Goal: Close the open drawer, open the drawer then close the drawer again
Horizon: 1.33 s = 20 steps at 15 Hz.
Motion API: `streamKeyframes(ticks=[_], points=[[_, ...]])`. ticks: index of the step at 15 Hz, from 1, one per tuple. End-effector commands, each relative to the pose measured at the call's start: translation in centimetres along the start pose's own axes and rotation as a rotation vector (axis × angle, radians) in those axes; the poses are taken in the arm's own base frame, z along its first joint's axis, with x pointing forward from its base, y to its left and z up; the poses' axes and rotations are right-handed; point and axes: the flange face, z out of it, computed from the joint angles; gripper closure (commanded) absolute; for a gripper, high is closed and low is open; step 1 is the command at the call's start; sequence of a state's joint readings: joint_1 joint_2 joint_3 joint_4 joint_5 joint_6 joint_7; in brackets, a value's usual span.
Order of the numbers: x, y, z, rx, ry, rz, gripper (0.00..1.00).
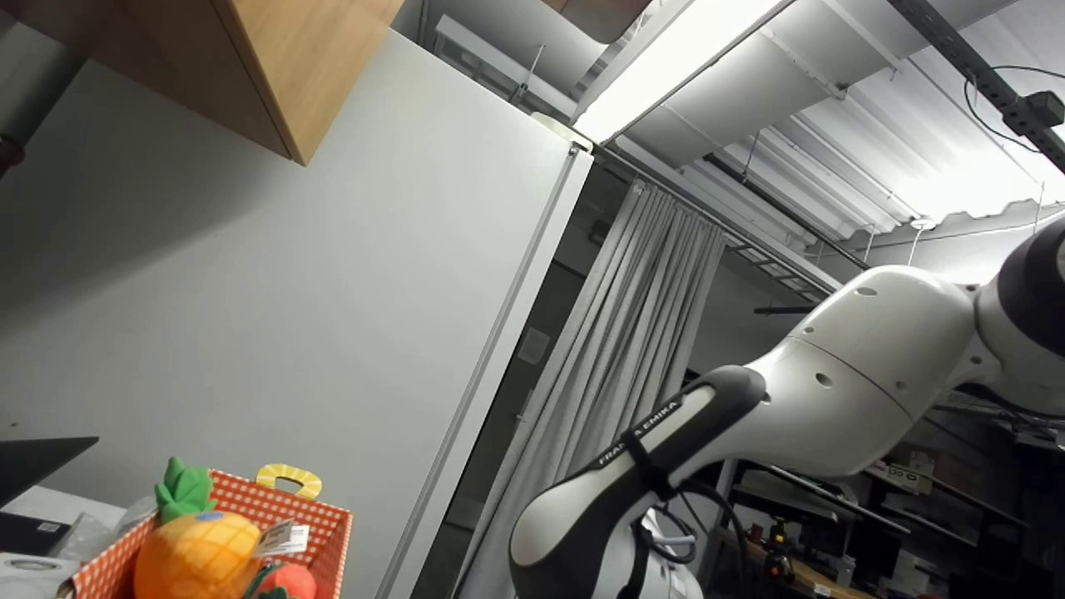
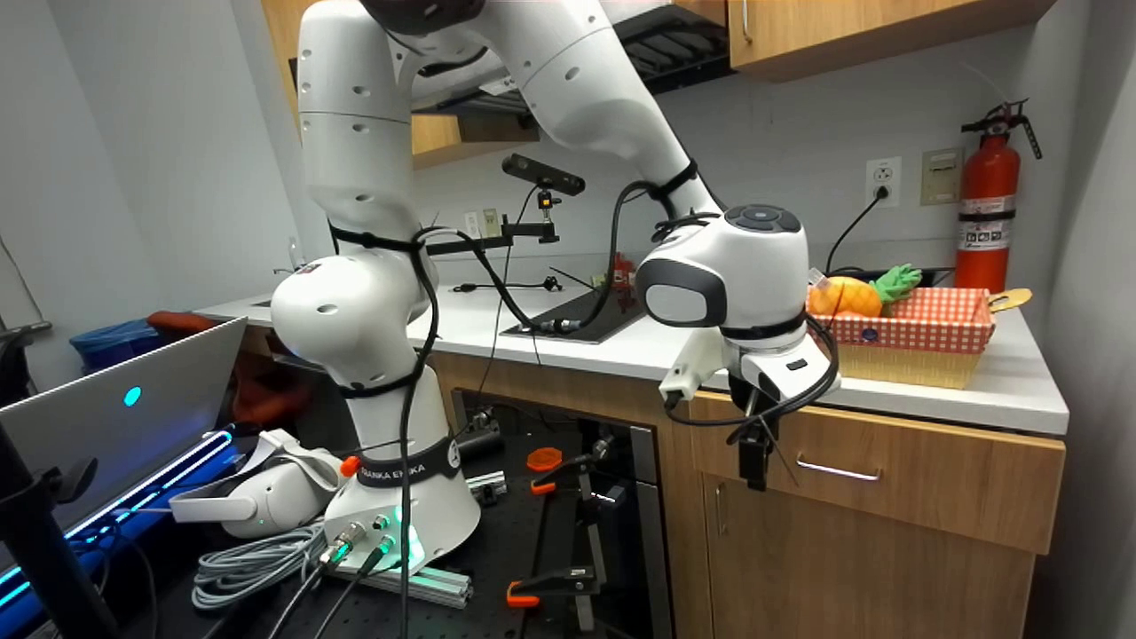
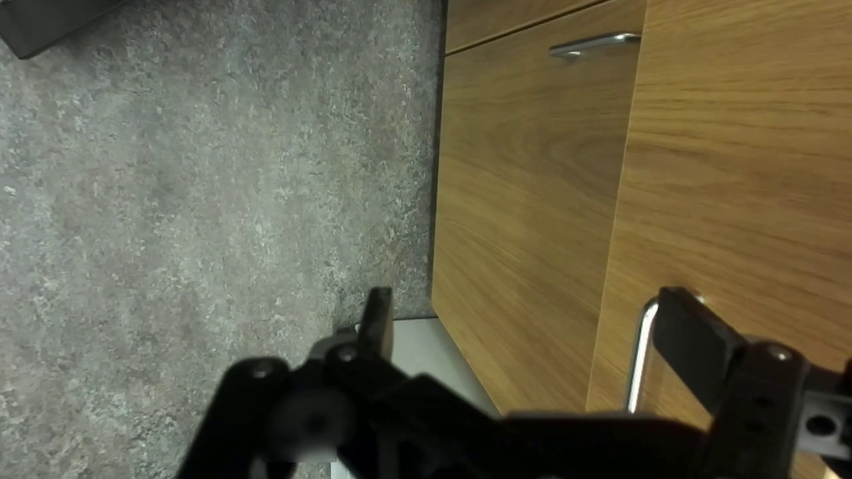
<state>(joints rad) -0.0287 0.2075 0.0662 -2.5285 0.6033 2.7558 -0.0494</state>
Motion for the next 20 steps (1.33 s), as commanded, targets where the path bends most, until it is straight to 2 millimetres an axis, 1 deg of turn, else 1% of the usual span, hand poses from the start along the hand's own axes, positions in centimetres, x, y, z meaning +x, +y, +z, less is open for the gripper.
streamKeyframes(ticks=[1,7,14,17,20], points=[[1.8,-1.2,1.7,0.011,0.040,0.029,0.00],[4.0,-1.8,3.6,0.023,0.079,0.050,0.00],[6.1,-2.6,4.7,0.059,0.098,0.098,0.00],[6.4,-2.6,5.5,0.066,0.095,0.114,0.00],[6.1,-2.5,6.5,0.067,0.084,0.127,0.00]])
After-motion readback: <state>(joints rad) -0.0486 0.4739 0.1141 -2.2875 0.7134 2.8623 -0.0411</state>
